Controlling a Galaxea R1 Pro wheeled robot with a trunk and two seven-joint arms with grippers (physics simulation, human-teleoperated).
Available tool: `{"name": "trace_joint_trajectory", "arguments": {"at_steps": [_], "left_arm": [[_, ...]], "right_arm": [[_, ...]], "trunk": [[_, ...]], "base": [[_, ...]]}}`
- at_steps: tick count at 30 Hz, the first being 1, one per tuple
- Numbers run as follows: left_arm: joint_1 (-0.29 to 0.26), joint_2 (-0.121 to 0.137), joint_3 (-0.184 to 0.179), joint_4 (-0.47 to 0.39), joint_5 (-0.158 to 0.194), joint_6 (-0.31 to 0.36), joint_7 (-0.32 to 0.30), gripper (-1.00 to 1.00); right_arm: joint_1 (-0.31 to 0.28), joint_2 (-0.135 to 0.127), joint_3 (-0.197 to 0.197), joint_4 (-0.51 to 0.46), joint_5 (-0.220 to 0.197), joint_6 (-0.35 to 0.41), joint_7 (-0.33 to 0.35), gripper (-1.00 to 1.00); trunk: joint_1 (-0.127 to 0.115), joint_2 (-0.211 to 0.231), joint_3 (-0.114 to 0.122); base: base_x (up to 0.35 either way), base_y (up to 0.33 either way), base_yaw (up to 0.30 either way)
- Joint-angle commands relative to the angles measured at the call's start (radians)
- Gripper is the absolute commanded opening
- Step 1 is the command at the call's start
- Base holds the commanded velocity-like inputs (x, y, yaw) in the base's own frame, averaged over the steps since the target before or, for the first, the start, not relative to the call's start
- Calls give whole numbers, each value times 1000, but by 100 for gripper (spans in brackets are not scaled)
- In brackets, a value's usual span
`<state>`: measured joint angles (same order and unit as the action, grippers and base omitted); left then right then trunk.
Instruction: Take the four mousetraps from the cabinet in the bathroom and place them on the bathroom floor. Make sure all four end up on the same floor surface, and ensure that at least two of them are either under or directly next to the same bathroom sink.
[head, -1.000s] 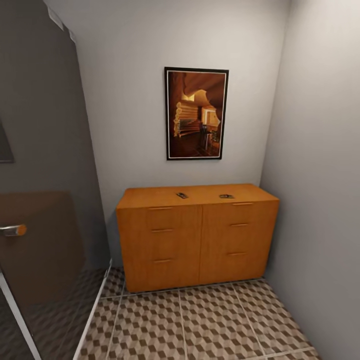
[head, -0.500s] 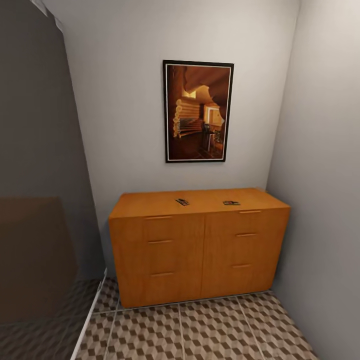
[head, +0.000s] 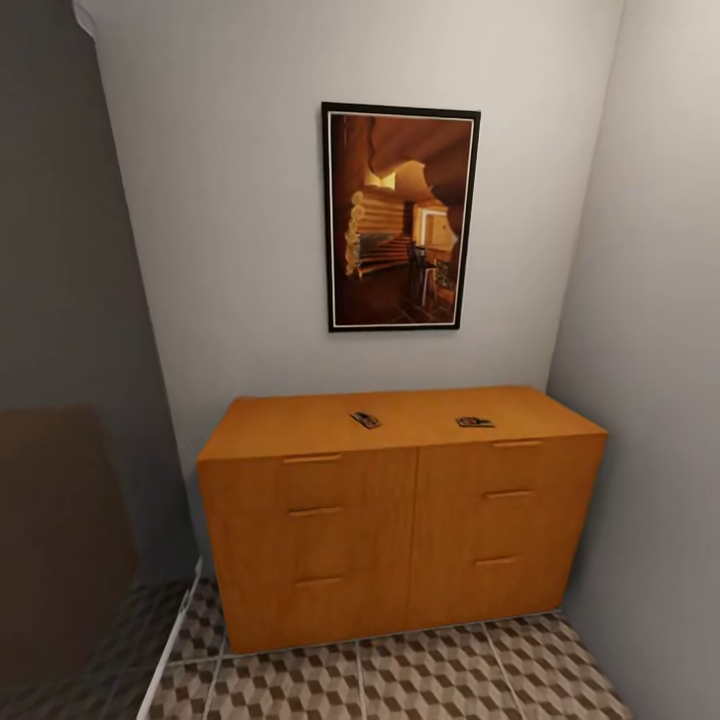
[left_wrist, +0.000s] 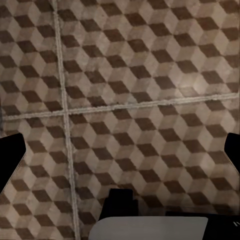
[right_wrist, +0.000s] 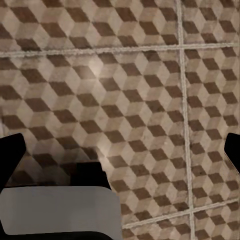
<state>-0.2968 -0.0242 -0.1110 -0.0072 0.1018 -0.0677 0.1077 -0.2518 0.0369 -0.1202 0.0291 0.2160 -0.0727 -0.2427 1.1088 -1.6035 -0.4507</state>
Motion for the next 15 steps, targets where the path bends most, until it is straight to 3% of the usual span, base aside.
{"name": "trace_joint_trajectory", "arguments": {"at_steps": [1, 9, 15], "left_arm": [[-1, 0, -9, 1, 10, -4, 3, 100], [-1, 1, -9, 1, 9, -6, 3, 100], [-1, 1, -9, 1, 8, -7, 3, 100]], "right_arm": [[-1, 0, -9, 3, 10, -6, -4, 100], [-1, 0, -9, 3, 10, -6, -4, 100], [-1, 0, -9, 3, 10, -6, -4, 100]], "trunk": [[1, -1, -1], [1, -1, -1], [1, -1, -1]], "base": [[319, 0, 0], [304, 0, 0], [153, 0, 0]]}}
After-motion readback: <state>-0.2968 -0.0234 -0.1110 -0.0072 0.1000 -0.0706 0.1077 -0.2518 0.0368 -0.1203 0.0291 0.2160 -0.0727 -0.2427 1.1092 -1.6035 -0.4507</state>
